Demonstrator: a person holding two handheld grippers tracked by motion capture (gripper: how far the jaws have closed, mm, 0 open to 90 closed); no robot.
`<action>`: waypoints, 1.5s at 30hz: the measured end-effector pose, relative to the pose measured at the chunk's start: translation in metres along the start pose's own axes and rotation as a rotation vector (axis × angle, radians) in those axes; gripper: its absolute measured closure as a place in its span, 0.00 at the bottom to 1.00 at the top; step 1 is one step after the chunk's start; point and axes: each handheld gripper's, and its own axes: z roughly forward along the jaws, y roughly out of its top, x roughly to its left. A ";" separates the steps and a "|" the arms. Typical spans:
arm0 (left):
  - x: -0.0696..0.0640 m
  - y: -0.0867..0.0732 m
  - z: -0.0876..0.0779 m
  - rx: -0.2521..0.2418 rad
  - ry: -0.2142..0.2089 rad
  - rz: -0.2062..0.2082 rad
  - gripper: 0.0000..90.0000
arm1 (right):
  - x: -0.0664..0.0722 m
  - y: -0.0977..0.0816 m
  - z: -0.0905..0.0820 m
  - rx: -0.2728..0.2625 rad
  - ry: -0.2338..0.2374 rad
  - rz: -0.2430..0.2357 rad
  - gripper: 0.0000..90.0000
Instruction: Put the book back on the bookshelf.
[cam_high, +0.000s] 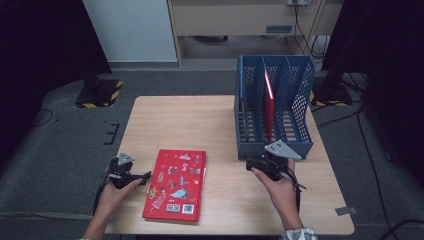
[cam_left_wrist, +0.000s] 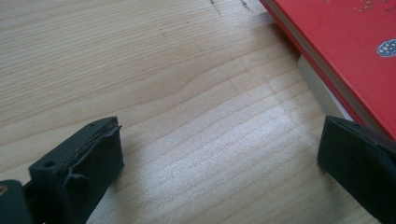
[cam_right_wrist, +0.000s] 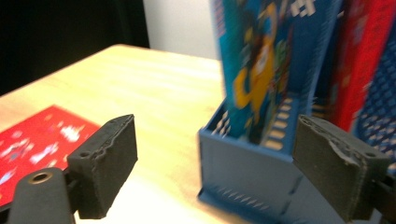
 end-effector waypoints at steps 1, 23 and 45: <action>0.000 0.000 0.000 0.000 0.000 0.000 0.00 | 0.003 -0.003 0.001 0.007 0.004 -0.005 0.15; -0.013 0.003 -0.026 -0.064 -0.071 0.006 0.08 | 0.077 -0.031 0.024 0.149 0.210 -0.116 0.21; -0.053 0.003 -0.033 -0.040 -0.197 0.091 0.12 | 0.122 -0.052 0.045 0.279 0.347 -0.141 0.15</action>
